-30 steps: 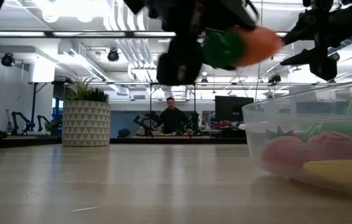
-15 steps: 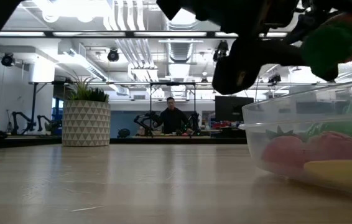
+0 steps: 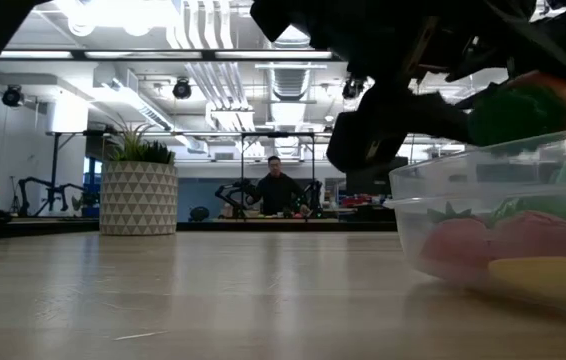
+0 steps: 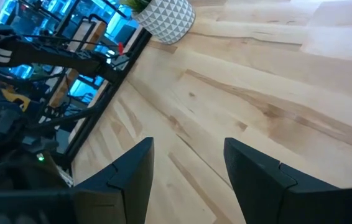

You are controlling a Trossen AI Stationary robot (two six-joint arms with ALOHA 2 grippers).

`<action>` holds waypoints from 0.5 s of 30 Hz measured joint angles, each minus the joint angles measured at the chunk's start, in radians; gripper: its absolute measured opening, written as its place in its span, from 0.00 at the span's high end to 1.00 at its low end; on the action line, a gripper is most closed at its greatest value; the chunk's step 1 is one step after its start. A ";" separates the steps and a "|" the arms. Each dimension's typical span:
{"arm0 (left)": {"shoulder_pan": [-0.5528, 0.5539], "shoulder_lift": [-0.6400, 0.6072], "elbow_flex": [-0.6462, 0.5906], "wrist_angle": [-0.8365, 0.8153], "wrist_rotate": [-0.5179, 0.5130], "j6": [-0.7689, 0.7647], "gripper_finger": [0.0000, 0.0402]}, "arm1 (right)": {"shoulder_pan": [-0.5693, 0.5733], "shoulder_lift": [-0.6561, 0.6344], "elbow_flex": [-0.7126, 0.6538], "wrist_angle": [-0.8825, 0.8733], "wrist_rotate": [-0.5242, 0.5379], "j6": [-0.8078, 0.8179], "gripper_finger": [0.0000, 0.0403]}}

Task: Pick and placing Produce into tupperware
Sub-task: Put the carrot into the transparent bin, then return to Home Position

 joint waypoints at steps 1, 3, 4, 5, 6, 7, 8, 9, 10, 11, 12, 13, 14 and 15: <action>0.000 -0.001 0.002 0.002 0.001 -0.001 0.58 | 0.000 0.000 0.000 0.000 0.000 0.000 0.54; 0.000 -0.002 0.002 0.001 0.001 -0.005 0.58 | 0.000 0.000 0.000 0.001 0.000 -0.005 0.54; 0.000 -0.002 0.001 -0.002 0.001 -0.008 0.57 | 0.000 0.000 0.000 0.000 0.000 -0.007 0.54; 0.000 -0.002 0.000 -0.006 0.001 -0.009 0.56 | 0.000 0.000 0.000 0.000 0.000 -0.007 0.54; 0.000 -0.002 -0.001 -0.006 0.001 -0.009 0.54 | 0.000 0.000 0.000 0.000 0.000 -0.007 0.54; 0.000 -0.002 -0.001 -0.006 0.000 -0.004 0.53 | 0.000 0.000 0.000 0.000 0.000 -0.007 0.54; 0.002 -0.003 -0.001 -0.006 -0.007 -0.002 0.52 | 0.000 0.000 0.000 0.001 -0.001 -0.008 0.54; 0.002 -0.004 -0.001 -0.006 -0.023 0.001 0.51 | 0.000 0.000 0.000 0.000 -0.001 -0.008 0.54; 0.002 -0.005 0.000 -0.006 -0.034 0.018 0.51 | 0.000 0.000 0.000 0.000 -0.001 -0.010 0.54; 0.002 -0.005 0.002 -0.005 -0.038 0.030 0.51 | 0.000 0.000 0.000 0.000 -0.001 -0.011 0.54; 0.002 -0.006 0.002 -0.005 -0.047 0.033 0.51 | 0.000 0.000 0.000 0.000 -0.001 -0.011 0.54; 0.002 -0.006 0.002 -0.005 -0.051 0.027 0.51 | 0.000 0.000 0.000 0.001 -0.001 -0.014 0.54; 0.002 -0.006 0.002 -0.005 -0.055 0.019 0.51 | 0.000 0.000 0.000 0.001 -0.003 -0.017 0.54; 0.002 -0.006 0.001 -0.006 -0.058 0.019 0.51 | 0.000 0.000 0.000 0.001 -0.003 -0.018 0.54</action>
